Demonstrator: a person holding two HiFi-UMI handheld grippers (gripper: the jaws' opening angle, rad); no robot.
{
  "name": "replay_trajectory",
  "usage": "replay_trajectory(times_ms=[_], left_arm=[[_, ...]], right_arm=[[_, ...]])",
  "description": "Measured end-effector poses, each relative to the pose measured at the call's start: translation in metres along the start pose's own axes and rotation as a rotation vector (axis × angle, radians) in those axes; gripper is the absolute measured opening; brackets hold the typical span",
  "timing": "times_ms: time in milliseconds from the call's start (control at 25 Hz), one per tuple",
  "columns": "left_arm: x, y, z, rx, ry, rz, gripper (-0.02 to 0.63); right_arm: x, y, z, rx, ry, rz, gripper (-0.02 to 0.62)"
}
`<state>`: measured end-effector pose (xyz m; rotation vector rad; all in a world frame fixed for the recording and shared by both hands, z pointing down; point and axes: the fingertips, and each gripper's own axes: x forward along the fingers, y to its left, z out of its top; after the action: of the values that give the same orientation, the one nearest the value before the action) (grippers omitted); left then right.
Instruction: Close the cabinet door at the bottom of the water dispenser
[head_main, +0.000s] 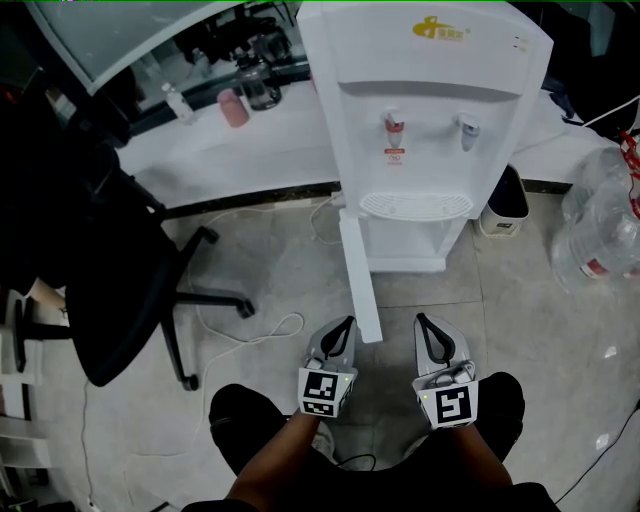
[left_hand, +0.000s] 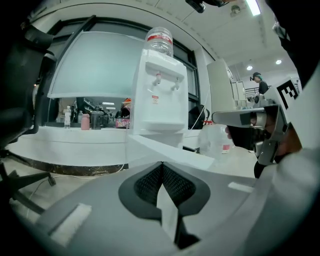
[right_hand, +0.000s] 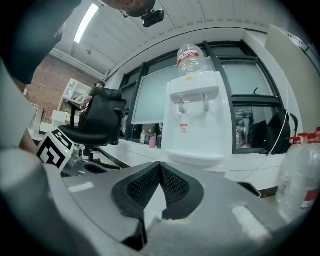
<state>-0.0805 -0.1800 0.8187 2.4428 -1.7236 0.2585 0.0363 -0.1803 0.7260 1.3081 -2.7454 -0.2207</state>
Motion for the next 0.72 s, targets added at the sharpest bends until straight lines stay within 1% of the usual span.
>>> replay_trajectory(times_ms=[120, 200, 440, 600, 720], left_arm=[[0.014, -0.014, 0.004, 0.000, -0.019, -0.022, 0.018], [0.025, -0.022, 0.009, -0.003, -0.033, -0.037, 0.018], [0.054, -0.048, 0.019, -0.008, -0.062, -0.087, 0.018], [0.073, -0.064, 0.024, 0.005, -0.074, -0.130, 0.018], [0.088, -0.074, 0.029, 0.028, -0.079, -0.156, 0.018]], right_arm=[[-0.002, -0.008, 0.000, 0.045, 0.038, -0.021, 0.003], [-0.004, -0.016, 0.005, 0.075, 0.040, -0.039, 0.003], [-0.009, -0.038, 0.009, -0.003, 0.053, -0.051, 0.003], [-0.017, -0.061, -0.013, -0.046, 0.106, -0.075, 0.003], [-0.021, -0.076, -0.024, -0.076, 0.115, -0.092, 0.003]])
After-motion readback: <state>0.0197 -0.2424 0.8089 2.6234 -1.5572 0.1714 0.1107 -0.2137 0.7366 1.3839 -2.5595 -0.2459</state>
